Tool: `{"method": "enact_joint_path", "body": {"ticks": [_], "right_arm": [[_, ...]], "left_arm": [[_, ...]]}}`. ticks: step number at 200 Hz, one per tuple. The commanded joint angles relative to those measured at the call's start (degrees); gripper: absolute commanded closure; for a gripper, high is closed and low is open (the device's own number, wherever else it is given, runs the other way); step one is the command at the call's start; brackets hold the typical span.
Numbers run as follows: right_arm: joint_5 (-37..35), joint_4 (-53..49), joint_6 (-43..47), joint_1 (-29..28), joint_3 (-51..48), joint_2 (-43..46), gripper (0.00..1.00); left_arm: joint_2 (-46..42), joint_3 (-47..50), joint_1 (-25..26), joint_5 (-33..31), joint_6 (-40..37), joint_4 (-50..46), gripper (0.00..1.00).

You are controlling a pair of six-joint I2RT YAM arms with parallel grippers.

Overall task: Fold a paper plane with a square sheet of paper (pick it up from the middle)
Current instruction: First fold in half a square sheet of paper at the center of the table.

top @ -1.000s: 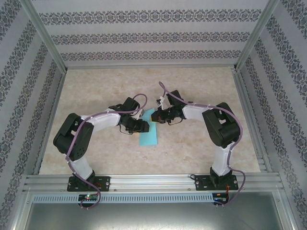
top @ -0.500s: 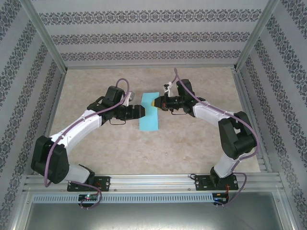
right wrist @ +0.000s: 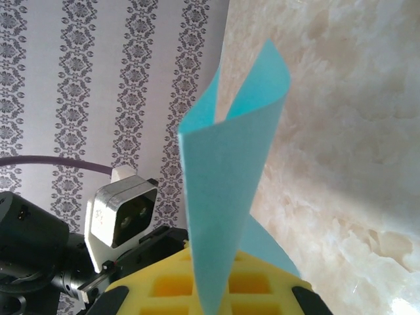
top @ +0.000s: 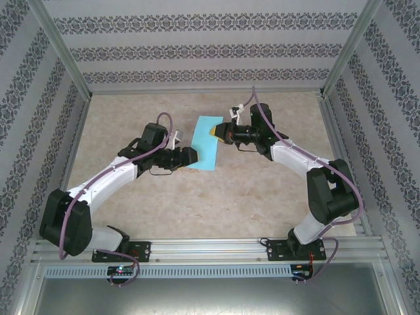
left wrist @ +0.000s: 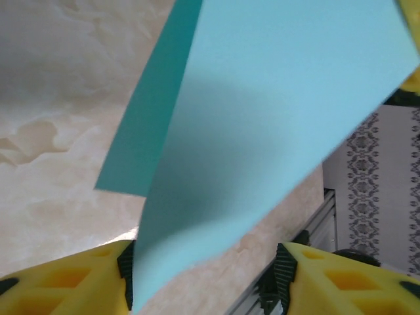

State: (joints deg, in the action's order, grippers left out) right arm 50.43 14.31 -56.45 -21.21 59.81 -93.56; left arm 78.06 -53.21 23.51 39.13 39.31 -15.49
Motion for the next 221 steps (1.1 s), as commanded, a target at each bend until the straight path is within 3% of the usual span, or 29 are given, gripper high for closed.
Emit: {"method": "enact_joint_path", "body": {"ticks": [1, 37, 123, 221], "right_arm": [[0.73, 2.12, -0.95, 0.38, -1.05, 1.36, 0.98], [0.45, 1.46, -0.19, 0.49, -1.23, 1.04, 0.98], [1.53, 6.39, -2.69, 0.03, -2.91, -1.94, 0.98], [1.79, 7.75, 0.42, -0.07, -4.01, -11.40, 0.94]], "left_arm": [[-2.13, 0.65, -0.73, 2.35, 1.64, 3.17, 0.48], [-2.74, 0.20, -0.74, 1.12, -0.02, 0.27, 0.56], [-0.77, -0.96, -0.72, 2.06, -1.11, -2.83, 1.00], [8.61, -0.70, 0.41, 3.57, -0.65, -1.54, 0.99]]}}
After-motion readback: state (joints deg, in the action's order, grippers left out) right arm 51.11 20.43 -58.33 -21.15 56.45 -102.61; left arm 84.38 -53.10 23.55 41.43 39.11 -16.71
